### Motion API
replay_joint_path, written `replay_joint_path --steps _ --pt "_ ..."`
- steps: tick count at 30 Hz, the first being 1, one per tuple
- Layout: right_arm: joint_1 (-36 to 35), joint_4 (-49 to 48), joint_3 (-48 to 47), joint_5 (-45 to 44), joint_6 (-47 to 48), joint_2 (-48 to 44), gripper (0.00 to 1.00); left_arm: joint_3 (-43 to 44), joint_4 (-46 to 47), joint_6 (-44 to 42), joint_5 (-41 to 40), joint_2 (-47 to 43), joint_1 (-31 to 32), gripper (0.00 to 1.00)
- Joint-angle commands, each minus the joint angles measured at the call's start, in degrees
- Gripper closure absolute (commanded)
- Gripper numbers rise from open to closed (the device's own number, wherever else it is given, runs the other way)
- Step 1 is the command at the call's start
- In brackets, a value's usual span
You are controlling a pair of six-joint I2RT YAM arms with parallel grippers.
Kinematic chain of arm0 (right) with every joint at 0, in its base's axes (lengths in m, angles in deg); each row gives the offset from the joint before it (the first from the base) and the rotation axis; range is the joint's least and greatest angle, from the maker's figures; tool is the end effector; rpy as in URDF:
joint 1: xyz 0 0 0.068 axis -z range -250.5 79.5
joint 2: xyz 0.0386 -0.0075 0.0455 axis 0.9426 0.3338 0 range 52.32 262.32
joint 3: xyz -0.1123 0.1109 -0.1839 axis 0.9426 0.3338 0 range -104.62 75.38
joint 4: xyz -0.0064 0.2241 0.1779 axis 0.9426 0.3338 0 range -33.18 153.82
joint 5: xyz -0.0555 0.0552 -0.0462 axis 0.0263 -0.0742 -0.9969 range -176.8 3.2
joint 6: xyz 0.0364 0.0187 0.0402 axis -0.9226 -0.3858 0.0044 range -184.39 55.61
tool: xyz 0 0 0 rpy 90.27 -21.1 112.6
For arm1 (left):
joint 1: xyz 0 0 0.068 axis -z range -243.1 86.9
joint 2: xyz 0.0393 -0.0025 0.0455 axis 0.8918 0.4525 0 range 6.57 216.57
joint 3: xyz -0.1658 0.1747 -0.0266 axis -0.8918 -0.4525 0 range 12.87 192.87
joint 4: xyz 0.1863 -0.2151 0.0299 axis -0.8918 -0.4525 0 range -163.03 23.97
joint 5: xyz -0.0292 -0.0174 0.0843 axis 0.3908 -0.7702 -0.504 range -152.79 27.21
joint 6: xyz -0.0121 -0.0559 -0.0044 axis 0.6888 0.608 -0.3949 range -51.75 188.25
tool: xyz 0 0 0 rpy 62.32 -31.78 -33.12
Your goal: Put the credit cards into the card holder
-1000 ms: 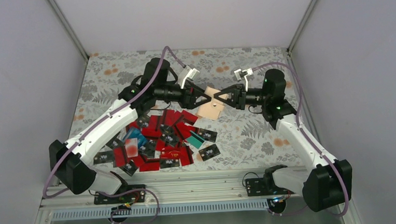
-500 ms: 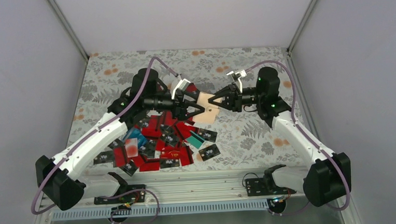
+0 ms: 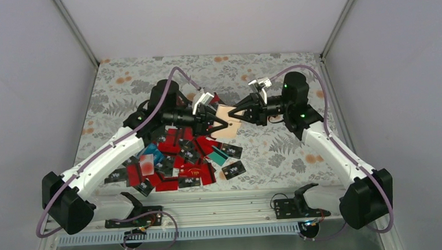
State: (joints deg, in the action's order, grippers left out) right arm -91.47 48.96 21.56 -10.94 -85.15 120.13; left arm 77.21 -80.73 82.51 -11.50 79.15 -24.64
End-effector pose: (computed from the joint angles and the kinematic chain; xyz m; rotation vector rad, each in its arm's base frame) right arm 0.2599 0.1417 0.3124 -1.0774 1.5331 1.6088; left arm 0.2300 -0.2231 0.3170 1.0460 1.8302 -1.4551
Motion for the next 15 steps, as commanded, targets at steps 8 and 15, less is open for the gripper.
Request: replay_joint_path --steps 8,15 --pt "-0.96 4.61 -3.39 0.91 4.74 0.04 0.95 -0.21 -1.25 -1.46 -1.1 -4.72 -0.39 0.54" --pt "-1.68 4.5 -3.39 2.05 5.23 0.36 0.96 -1.07 -0.02 -0.56 -0.57 -3.82 -0.38 0.76"
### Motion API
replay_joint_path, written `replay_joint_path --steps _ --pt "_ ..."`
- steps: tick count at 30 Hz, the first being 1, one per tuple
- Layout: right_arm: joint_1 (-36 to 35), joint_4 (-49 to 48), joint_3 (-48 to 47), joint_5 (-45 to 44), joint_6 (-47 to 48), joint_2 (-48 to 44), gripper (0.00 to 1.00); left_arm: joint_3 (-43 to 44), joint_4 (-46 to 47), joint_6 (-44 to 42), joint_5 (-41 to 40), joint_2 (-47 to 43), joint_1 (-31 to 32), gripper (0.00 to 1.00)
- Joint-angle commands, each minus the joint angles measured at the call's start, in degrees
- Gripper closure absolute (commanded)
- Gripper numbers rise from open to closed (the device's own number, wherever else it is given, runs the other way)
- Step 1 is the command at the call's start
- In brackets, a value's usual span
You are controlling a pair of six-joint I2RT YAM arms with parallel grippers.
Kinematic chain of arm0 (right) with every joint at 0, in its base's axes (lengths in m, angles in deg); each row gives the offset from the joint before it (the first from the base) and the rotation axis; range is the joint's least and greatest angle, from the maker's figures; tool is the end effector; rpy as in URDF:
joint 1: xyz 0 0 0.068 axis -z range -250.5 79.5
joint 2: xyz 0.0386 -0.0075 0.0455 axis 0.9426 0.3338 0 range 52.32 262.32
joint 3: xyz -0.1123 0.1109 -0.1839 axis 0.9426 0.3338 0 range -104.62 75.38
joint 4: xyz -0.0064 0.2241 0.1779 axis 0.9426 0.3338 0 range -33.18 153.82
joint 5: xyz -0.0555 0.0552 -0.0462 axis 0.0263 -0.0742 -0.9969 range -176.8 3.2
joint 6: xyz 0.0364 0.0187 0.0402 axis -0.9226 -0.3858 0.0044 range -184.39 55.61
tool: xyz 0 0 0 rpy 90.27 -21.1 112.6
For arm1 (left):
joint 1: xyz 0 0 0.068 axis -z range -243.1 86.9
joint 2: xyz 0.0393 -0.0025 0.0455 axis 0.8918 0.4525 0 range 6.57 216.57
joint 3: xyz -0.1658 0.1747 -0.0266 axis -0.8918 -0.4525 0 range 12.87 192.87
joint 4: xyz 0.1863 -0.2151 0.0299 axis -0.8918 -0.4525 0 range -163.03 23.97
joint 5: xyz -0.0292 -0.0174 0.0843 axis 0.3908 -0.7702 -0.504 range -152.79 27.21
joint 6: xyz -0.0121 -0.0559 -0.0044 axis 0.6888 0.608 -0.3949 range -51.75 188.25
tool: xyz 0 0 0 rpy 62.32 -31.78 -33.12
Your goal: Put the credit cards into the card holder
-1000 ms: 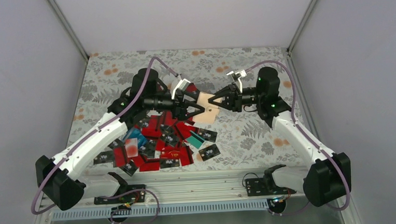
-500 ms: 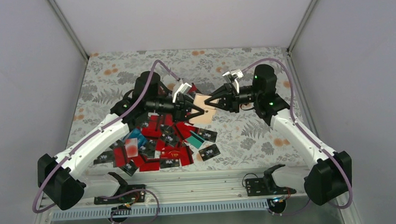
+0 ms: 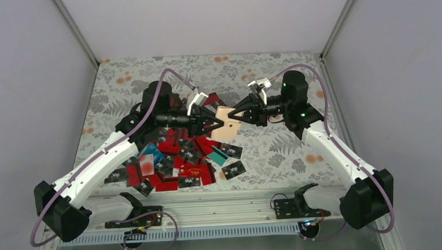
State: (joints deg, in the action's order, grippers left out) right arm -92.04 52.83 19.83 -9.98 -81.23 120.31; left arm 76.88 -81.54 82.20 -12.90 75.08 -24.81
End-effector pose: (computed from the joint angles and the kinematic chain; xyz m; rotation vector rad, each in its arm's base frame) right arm 0.2581 0.1443 0.3169 -1.1247 1.5083 1.6031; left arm 0.2194 -0.2127 0.3339 1.0357 1.7789 -1.4206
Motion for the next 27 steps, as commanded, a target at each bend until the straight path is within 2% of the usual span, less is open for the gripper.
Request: replay_joint_path --steps 1,5,8,10,12,13,16,19,21,27 --pt "-1.27 0.61 -1.62 1.14 1.38 0.23 0.96 -0.82 1.2 -0.06 0.87 0.44 -0.16 0.78" --pt "-1.5 1.75 -2.02 -1.11 1.95 0.15 0.94 -1.08 2.86 0.83 0.46 1.06 -0.23 0.97" --pt "-1.6 6.92 -3.55 -11.71 2.7 0.21 0.57 -1.21 3.07 1.52 -4.27 1.35 -0.18 0.98" --pt "-1.49 11.32 -4.51 -30.92 1.43 -0.16 0.35 -1.27 2.53 2.32 -10.86 1.58 -0.23 0.98" --pt "-1.54 13.69 -3.23 -47.51 -1.7 -2.08 0.23 -2.15 2.21 2.93 -18.93 1.64 -0.16 0.98" --pt "-1.54 13.21 -1.69 -52.04 -2.19 -3.71 0.17 -2.94 2.43 3.35 -22.78 1.36 -0.14 0.98" --pt "-1.53 9.79 2.65 -57.18 -4.21 -8.8 0.01 -6.39 7.01 4.6 -28.26 -0.7 -0.09 0.98" --pt "-1.49 9.07 2.84 -59.73 -6.88 -9.64 0.0 -8.03 10.41 4.3 -27.15 -0.33 -0.2 0.98" --pt "-1.37 13.73 0.68 -65.09 -12.09 -8.04 0.0 -6.75 10.26 3.62 -26.7 2.04 -0.39 0.98" --pt "-1.09 13.97 0.48 -61.43 -14.98 -5.59 0.0 -4.56 10.95 4.22 -30.86 6.96 -0.64 0.98"
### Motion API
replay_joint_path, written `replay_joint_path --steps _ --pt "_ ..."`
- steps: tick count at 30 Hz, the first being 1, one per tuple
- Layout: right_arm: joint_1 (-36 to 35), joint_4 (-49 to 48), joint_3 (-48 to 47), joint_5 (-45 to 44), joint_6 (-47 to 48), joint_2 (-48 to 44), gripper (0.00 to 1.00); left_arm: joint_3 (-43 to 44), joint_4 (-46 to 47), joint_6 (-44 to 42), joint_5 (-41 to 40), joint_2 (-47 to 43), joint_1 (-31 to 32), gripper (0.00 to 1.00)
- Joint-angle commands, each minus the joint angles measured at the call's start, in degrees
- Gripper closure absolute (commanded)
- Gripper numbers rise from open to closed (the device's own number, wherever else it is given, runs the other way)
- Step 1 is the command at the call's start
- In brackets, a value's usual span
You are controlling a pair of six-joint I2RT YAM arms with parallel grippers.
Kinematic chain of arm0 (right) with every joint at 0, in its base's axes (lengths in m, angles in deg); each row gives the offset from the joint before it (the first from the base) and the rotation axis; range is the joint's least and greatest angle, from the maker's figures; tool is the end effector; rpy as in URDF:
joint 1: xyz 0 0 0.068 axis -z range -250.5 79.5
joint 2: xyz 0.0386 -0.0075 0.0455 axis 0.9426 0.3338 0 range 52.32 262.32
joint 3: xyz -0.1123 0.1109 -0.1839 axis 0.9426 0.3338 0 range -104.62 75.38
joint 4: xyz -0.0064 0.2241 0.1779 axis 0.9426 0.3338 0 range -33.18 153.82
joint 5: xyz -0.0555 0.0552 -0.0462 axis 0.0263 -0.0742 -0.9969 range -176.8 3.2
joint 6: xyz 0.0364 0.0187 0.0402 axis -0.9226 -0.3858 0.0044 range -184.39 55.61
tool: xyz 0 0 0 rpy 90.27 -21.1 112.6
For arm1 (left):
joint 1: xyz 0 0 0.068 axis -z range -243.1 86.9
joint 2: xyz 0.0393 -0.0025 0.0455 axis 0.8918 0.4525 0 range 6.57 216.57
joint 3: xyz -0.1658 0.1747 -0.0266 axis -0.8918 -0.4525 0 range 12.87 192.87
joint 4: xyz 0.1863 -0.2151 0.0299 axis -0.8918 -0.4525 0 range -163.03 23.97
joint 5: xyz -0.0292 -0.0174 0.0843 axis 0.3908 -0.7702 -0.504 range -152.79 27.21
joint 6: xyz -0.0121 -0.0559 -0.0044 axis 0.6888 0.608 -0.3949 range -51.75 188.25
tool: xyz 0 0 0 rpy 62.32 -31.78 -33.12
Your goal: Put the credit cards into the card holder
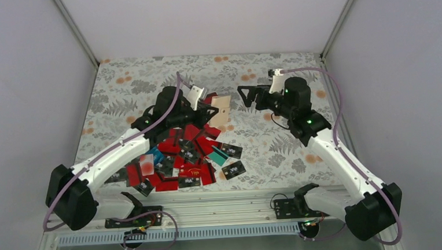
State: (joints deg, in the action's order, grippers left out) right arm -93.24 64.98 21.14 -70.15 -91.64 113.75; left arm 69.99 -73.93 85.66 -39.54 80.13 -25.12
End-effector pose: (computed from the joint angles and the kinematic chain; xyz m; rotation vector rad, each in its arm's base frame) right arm 0.2670 0.1244 0.3133 -0.1376 1.9140 0.8672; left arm 0.2524 -0.2173 0.2713 0.6462 2.0073 -1.0076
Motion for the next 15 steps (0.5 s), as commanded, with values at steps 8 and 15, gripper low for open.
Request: replay_joint_path --steps 8,15 --pt "-1.34 0.12 3.65 9.61 -13.17 4.39 0.08 4.91 3.81 5.25 -10.84 6.04 1.95 0.98" --pt "-2.8 -1.01 3.52 11.38 -13.51 8.51 0.24 6.09 3.87 5.45 -12.06 7.49 3.93 0.98"
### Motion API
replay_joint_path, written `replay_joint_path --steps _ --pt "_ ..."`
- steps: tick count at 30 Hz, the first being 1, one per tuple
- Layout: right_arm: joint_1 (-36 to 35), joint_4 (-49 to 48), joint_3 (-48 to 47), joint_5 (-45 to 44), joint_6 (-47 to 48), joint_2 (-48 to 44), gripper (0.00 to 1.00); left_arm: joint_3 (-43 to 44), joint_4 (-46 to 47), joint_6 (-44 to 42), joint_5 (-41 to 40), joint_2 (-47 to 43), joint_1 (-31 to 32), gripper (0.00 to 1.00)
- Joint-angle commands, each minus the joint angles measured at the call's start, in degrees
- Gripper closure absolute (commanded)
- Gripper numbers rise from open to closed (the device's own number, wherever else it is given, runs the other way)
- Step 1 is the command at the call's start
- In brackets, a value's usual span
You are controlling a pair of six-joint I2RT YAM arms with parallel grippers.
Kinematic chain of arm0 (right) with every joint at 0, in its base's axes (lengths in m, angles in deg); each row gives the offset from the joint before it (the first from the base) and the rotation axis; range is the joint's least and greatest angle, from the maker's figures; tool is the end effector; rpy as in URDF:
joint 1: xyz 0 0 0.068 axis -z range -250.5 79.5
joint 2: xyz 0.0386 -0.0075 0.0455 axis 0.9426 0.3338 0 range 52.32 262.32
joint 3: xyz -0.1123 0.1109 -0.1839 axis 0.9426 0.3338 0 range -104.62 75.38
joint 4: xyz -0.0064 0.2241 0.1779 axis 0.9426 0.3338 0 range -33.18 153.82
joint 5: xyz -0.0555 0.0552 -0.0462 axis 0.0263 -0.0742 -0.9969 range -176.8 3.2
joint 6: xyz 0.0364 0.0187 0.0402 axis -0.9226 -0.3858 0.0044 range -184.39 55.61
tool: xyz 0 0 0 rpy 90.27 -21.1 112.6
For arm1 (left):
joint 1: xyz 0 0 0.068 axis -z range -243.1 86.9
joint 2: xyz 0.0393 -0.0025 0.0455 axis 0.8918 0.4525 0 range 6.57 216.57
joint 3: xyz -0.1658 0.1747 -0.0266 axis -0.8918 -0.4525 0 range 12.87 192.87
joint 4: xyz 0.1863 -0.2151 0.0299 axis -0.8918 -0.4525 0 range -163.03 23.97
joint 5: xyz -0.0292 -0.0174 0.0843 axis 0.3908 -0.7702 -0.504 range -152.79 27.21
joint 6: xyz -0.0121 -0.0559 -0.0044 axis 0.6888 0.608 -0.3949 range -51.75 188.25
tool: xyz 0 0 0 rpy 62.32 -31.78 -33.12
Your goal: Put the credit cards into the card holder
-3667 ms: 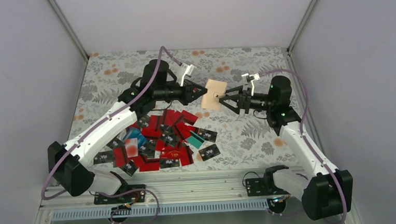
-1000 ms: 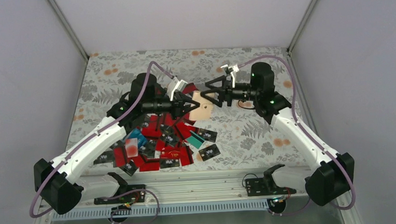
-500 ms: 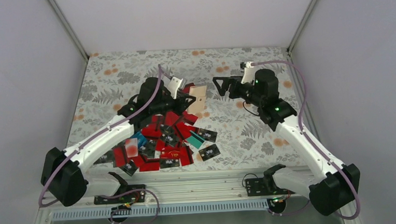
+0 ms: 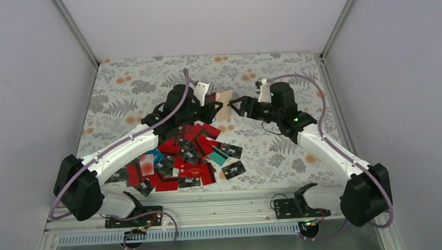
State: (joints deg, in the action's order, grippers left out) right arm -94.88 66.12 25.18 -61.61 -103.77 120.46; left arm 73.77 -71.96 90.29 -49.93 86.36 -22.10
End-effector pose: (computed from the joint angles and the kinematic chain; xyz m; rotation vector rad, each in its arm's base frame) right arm 0.2738 0.1430 0.2520 -0.0100 2.1960 1.1136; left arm 0.2642 -0.2416 0.2635 0.4977 2.0573 -0.9084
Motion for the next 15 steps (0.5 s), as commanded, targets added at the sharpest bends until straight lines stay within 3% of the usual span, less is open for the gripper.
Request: replay_joint_path --steps 1,9,15 --pt "-1.31 -2.41 -0.84 3.36 -1.25 2.36 0.26 2.62 1.82 0.72 -1.7 1.45 1.19 0.98" --pt "-2.61 -3.09 -2.01 5.13 -0.66 5.04 0.36 3.89 1.38 0.3 -2.49 2.77 2.24 0.98" --pt "-2.6 -0.67 -2.65 -1.11 0.66 5.92 0.4 4.63 0.5 -0.4 -2.09 2.68 2.42 0.98"
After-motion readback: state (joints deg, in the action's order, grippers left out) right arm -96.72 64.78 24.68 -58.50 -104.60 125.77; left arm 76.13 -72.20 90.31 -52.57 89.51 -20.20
